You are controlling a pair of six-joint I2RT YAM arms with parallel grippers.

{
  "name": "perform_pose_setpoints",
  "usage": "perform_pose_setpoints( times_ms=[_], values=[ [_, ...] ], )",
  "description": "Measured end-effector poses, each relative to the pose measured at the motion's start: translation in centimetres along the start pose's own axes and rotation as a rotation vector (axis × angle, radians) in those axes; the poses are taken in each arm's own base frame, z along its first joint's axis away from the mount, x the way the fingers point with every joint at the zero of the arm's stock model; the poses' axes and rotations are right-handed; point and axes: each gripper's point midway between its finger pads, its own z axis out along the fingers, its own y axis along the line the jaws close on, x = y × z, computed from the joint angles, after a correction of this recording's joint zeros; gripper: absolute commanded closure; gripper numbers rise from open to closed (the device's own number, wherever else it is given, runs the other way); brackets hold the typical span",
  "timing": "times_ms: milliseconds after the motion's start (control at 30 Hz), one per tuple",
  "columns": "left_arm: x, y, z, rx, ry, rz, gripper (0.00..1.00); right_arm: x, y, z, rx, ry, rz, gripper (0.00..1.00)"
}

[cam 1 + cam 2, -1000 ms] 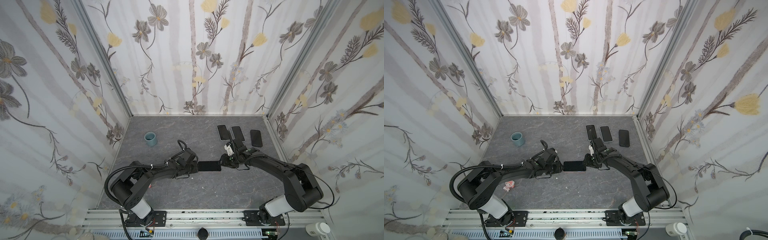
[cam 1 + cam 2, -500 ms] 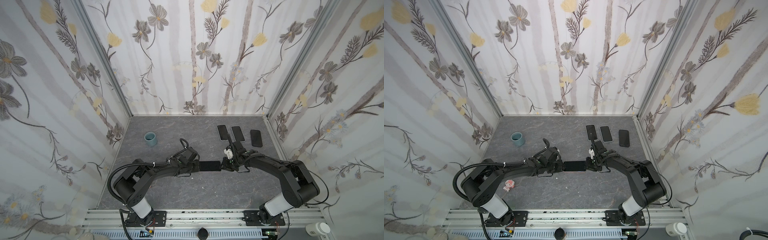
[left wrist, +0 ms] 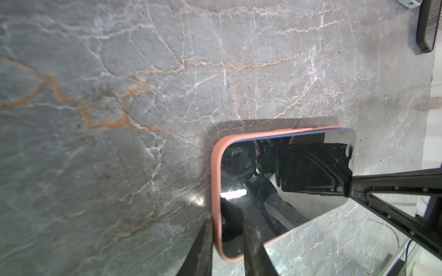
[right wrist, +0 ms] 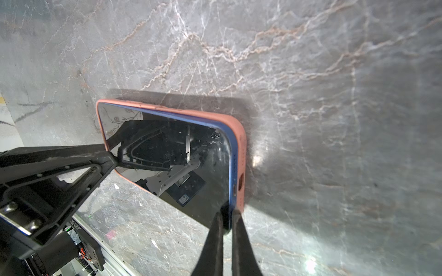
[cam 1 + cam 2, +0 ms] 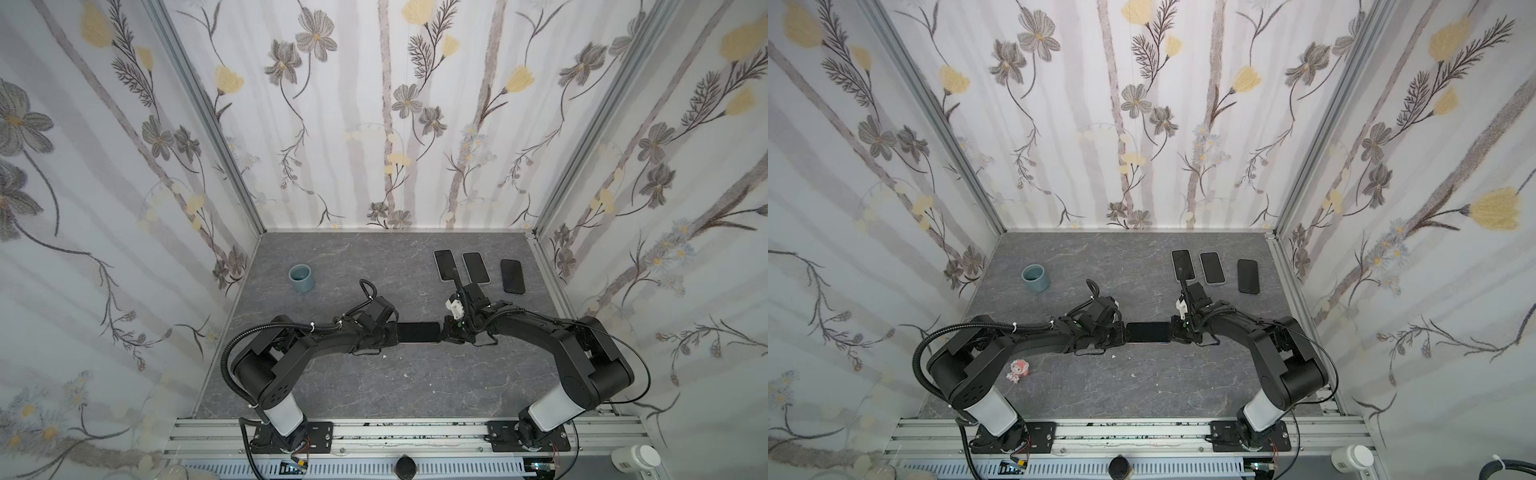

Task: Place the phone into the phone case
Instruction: 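Press the phone down into the pink case with both grippers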

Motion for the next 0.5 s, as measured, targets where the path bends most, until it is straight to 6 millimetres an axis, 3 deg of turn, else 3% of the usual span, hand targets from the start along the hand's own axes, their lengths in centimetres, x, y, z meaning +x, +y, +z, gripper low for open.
perform_pose_setpoints(
  times_ms=[500],
  values=[
    [-0.02, 0.05, -0.01, 0.011, -0.012, -0.007, 0.76, 0.3, -0.55, 0.56, 0.103, 0.011, -0.05, 0.93]
  ],
)
